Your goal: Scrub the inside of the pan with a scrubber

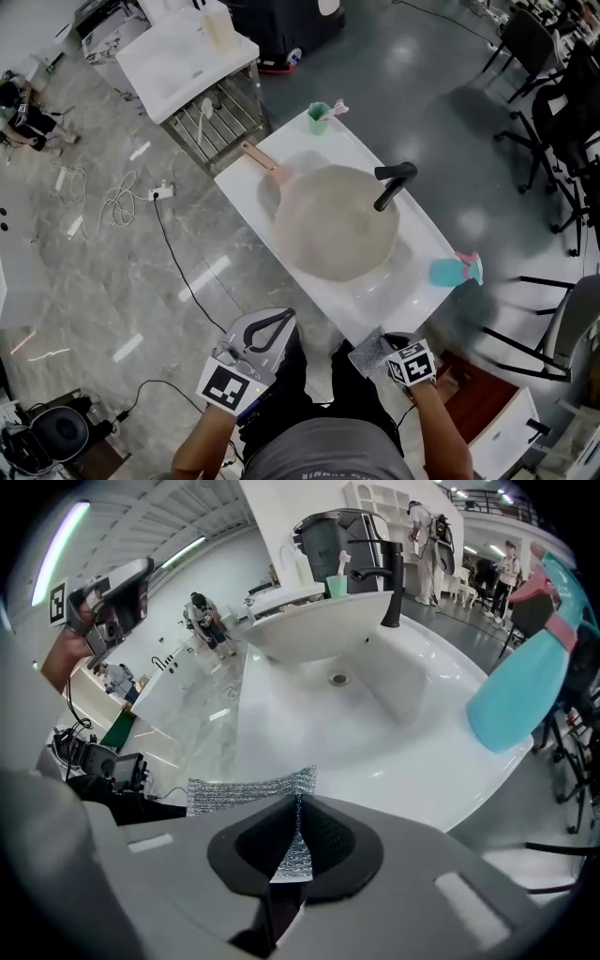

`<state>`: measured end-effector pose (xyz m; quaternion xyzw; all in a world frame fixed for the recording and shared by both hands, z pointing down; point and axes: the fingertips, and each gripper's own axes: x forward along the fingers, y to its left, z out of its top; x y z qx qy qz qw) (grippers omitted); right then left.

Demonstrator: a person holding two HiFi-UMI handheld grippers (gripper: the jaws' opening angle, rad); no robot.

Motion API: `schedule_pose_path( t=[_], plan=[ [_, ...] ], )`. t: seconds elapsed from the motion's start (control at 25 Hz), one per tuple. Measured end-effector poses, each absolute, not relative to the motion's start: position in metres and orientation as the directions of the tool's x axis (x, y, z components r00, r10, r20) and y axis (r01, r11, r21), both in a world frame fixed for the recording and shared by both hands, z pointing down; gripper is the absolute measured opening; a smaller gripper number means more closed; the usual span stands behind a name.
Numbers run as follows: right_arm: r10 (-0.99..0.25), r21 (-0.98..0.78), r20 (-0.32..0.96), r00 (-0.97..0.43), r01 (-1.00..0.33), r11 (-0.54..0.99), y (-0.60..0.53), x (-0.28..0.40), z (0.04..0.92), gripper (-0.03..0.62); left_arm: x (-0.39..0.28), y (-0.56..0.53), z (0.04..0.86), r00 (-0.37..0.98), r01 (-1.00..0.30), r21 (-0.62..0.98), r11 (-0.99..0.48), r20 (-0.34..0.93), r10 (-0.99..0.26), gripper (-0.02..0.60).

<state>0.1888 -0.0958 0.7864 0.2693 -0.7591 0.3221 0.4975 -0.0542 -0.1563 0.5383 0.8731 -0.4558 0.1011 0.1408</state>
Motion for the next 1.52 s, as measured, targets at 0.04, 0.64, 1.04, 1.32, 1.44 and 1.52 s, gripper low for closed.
schedule_pose_path(
  t=[0.04,0.64,1.04,1.32,1.44,1.52],
  plan=[
    [-0.094,-0.229,0.925,-0.369,-0.736,0.637,-0.097,0.188,0.783,0.017,-0.055,-0.157,0.537,0.563,-0.825,0.151,-0.545,0.301,-0.770,0.002],
    [-0.429,-0.298,0.678,-0.597,-0.757,0.582,-0.231,0.082,0.625,0.027,-0.099,-0.145,0.529,0.500,-0.866,0.156,-0.476,0.251,-0.829,0.002],
    [-0.538,-0.254,0.686,-0.490,-0.854,0.454,-0.333,0.017,0.651,0.035,-0.150,-0.117,0.534,0.411,-0.910,0.164,-0.380,0.256,-0.875,0.002],
    [-0.537,-0.172,0.777,-0.329,-0.931,0.322,-0.392,-0.003,0.708,0.023,-0.180,-0.092,0.548,0.355,-0.932,0.179,-0.315,0.284,-0.890,0.002],
    [-0.537,-0.109,0.802,-0.260,-0.949,0.296,-0.409,-0.009,0.726,0.020,-0.191,-0.082,0.554,0.334,-0.939,0.186,-0.289,0.301,-0.893,0.002],
    [-0.524,-0.075,0.823,-0.219,-0.956,0.283,-0.417,-0.012,0.743,0.017,-0.199,-0.077,0.560,0.320,-0.944,0.190,-0.271,0.315,-0.893,0.002]
  ],
)
